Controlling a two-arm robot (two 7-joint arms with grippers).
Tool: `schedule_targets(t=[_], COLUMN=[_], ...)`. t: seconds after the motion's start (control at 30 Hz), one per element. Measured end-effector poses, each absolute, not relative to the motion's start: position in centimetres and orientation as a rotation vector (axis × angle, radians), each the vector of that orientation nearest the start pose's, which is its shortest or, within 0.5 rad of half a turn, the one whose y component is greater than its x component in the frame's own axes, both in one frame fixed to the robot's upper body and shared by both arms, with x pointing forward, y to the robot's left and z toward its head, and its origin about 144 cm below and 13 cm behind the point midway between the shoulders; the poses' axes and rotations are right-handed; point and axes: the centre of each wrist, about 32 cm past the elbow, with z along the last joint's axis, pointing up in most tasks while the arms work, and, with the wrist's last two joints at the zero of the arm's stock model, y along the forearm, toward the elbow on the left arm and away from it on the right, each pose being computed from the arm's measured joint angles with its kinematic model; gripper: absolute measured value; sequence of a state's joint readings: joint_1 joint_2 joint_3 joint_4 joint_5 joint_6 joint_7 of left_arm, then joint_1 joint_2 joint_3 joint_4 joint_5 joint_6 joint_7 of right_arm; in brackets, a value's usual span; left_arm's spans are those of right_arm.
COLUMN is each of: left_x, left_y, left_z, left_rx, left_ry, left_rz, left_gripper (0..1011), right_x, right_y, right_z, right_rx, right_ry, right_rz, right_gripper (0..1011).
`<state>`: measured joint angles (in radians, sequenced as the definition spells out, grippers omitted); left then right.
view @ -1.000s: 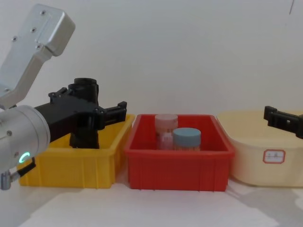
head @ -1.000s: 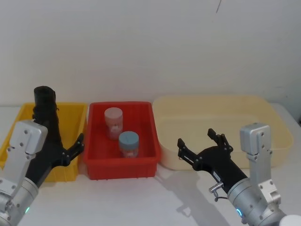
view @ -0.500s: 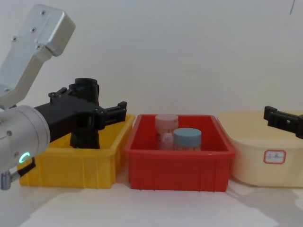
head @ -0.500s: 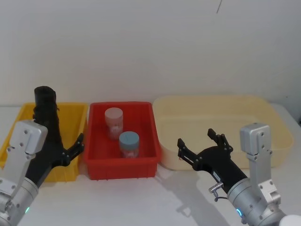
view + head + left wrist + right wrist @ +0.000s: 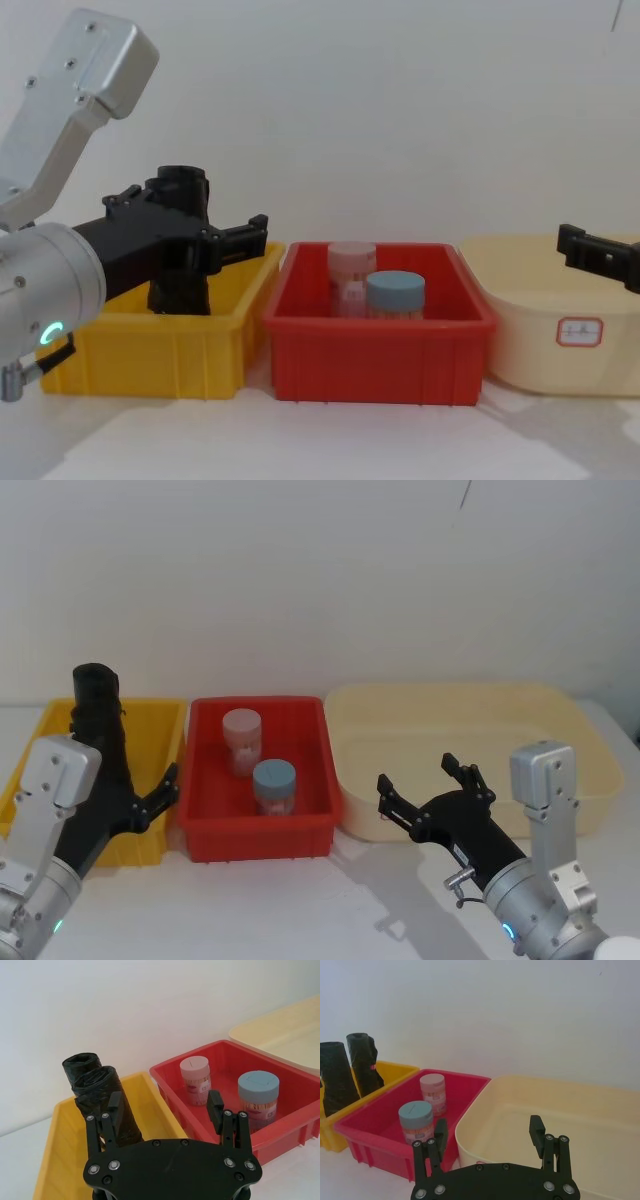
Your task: Pick up the garbage bag with the one hand and transfer it to the other hand.
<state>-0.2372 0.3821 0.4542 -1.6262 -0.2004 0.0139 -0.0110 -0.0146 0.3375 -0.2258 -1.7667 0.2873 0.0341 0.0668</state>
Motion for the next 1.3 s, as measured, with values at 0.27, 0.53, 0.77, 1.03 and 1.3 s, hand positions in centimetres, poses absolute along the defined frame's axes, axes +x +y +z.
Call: schedule_targets(t=[0.27, 0.53, 0.77, 1.03, 1.3], left_x=[49.0, 47.6, 46.1, 45.5, 46.3], left_y=[19.9, 20.7, 21.9, 23.1, 23.8], left_z=[120.4, 120.3, 120.1, 120.0, 119.9], left_rx=[0.061, 0.06, 0.058, 0.046, 0.025], left_ry=[-0.267, -0.261, -0.246, -0.206, -0.158], left_rz=[1.13, 1.19, 1.257, 1.304, 1.299], left_gripper=[1001, 1001, 1001, 1001, 1001], right_x=[44.3, 44.3, 44.3, 44.3, 44.3], right_y=[-23.7, -23.7, -23.7, -23.7, -23.7], right_z=[118.9, 118.9, 118.9, 118.9, 118.9], right_rx=[0.026, 0.026, 0.026, 0.026, 0.026], right_ry=[-0.075, -0.075, -0.075, -0.075, -0.075], right_rz=[-1.229, -1.23, -1.229, -1.23, -1.23], right_gripper=[1001, 1001, 1001, 1001, 1001])
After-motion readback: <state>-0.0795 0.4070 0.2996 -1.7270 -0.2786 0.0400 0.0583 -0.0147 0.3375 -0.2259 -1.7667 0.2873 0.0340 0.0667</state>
